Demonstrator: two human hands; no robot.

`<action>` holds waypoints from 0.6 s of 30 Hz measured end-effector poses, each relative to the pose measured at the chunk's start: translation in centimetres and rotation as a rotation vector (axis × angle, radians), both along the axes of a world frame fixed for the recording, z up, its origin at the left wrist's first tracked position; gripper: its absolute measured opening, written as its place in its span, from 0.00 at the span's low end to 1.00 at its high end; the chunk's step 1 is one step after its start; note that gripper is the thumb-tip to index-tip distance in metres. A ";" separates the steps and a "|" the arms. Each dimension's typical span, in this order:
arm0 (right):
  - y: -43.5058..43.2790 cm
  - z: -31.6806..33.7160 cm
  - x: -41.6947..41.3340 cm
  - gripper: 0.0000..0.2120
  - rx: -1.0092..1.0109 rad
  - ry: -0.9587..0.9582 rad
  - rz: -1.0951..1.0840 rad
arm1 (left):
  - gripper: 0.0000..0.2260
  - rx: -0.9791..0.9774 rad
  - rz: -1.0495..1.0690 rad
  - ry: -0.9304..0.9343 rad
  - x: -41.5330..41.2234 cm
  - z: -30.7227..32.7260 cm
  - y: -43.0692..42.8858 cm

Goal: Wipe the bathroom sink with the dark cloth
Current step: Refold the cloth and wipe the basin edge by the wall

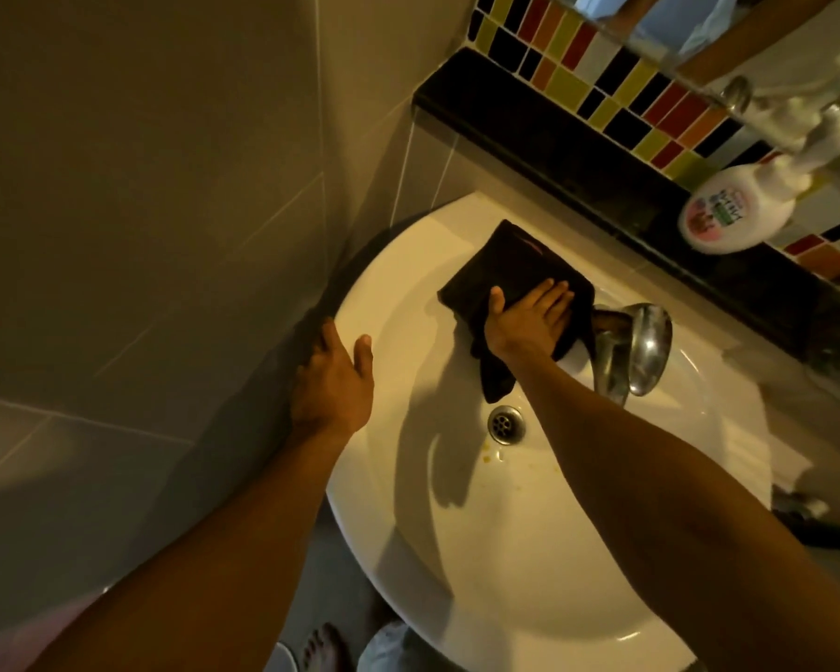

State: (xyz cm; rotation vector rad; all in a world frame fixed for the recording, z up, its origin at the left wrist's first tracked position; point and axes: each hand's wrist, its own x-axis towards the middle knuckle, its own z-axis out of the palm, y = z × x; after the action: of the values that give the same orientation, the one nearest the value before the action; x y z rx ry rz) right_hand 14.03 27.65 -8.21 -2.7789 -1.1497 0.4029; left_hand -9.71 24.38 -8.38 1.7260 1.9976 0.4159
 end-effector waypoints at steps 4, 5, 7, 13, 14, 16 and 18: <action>0.5 -0.6 0.1 0.38 0.045 -0.031 0.011 | 0.28 0.012 0.000 0.018 0.0 0.4 -0.2; 0.6 -0.8 -0.1 0.37 0.056 -0.036 0.012 | 0.28 0.017 -0.005 0.019 -0.1 0.3 -0.3; 1.2 -1.1 -0.3 0.35 0.090 -0.041 -0.014 | 0.28 0.005 -0.014 0.006 -0.2 0.1 -0.3; 4.6 -0.4 0.6 0.35 0.129 0.002 -0.179 | 0.28 0.029 -0.014 -0.001 -0.5 -0.8 -0.2; 4.9 -0.3 0.7 0.35 0.128 -0.003 -0.192 | 0.28 0.021 -0.016 -0.009 -0.5 -0.8 -0.1; 4.9 -0.6 1.0 0.35 0.161 -0.035 -0.199 | 0.28 0.004 -0.013 -0.021 -0.4 -0.9 0.1; 4.8 -0.6 1.7 0.37 0.232 -0.022 -0.294 | 0.29 -0.016 -0.013 -0.027 -0.2 -0.6 0.2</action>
State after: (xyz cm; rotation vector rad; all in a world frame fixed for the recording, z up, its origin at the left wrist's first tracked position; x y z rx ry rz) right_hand 15.77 32.47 -8.81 -2.6910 -0.7207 0.1955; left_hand -9.86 24.58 -9.01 1.7139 1.9649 0.4158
